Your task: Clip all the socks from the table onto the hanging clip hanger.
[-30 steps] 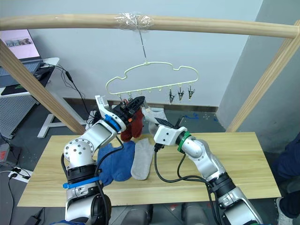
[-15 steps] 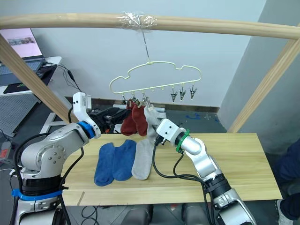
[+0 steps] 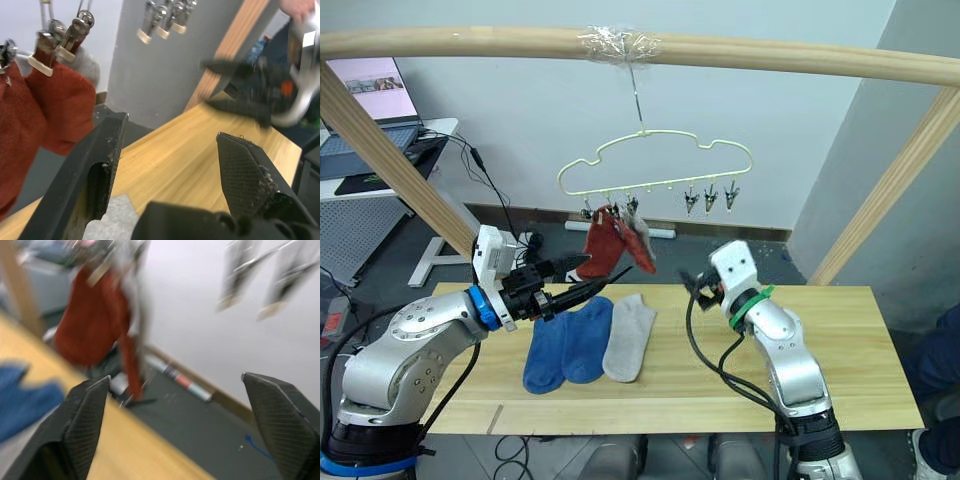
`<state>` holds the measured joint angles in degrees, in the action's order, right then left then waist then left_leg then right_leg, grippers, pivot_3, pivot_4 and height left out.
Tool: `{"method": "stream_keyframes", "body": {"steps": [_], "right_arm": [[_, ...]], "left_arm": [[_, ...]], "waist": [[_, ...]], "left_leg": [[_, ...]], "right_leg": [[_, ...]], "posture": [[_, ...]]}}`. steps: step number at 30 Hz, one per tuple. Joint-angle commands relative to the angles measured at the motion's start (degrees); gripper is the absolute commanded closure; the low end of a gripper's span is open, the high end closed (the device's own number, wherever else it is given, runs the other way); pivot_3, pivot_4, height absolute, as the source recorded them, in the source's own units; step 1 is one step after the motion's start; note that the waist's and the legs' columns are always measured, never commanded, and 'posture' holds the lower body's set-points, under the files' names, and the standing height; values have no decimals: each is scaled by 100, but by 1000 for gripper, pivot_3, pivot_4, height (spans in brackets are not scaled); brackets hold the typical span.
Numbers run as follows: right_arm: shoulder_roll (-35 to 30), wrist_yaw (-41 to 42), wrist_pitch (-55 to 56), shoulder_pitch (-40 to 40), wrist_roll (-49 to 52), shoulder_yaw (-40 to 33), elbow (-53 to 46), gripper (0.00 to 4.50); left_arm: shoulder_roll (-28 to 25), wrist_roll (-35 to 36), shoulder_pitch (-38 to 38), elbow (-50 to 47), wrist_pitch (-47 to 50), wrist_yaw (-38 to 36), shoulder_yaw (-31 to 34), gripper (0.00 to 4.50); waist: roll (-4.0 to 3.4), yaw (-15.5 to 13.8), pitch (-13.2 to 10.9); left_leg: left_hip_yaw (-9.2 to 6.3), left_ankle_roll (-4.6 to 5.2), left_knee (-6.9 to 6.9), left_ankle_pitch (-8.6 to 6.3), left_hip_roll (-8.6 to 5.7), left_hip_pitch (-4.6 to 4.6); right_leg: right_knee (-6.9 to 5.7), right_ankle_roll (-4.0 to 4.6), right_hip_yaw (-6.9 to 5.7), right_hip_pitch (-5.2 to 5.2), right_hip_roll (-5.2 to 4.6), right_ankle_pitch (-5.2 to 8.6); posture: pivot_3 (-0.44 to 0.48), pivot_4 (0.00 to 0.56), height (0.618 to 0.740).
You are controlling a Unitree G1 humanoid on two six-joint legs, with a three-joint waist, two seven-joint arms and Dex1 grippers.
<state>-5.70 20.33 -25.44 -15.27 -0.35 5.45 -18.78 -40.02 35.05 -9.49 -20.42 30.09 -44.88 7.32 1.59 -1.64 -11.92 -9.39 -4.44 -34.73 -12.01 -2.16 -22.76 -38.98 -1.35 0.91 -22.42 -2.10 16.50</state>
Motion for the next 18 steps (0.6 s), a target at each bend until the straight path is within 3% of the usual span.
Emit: {"method": "stream_keyframes", "body": {"steps": [1,5,7,10,18], "right_arm": [[111,-302,-163,-178,28,-5,-374,1626],[254,-547,-132,-410,-36,76,-237,1626],[334,-624,-42,-526,-33,98,-111,1921],[413,-728,59,-654,-82,179,135,2804],[769,-1036,117,-979,48,158,772,2804]], "left_arm": [[-48,0,-21,-173,-190,-151,155,1278],[56,-60,-267,-117,-637,-349,133,1278],[98,-23,-437,-58,-596,-299,109,1278],[111,-10,-480,-81,-527,-309,75,1278],[124,67,-297,-434,-439,-254,74,1278]], "waist": [[0,9,0],[0,8,0],[-1,8,1],[-1,21,2],[-1,30,2]], "left_leg": [[1,0,0,0,-1,0],[2,1,-1,0,-4,-2],[0,0,-1,0,-5,-3],[5,0,-1,0,-5,0],[8,0,1,0,-3,-1]], "right_leg": [[0,-1,0,0,0,0],[2,3,1,0,-2,-2],[2,4,-3,-1,-2,-3],[1,4,-4,0,0,-3],[-1,14,-4,-6,4,-10]], "posture": [[168,153,740],[155,149,740],[158,146,740],[165,144,740],[181,141,740]]}}
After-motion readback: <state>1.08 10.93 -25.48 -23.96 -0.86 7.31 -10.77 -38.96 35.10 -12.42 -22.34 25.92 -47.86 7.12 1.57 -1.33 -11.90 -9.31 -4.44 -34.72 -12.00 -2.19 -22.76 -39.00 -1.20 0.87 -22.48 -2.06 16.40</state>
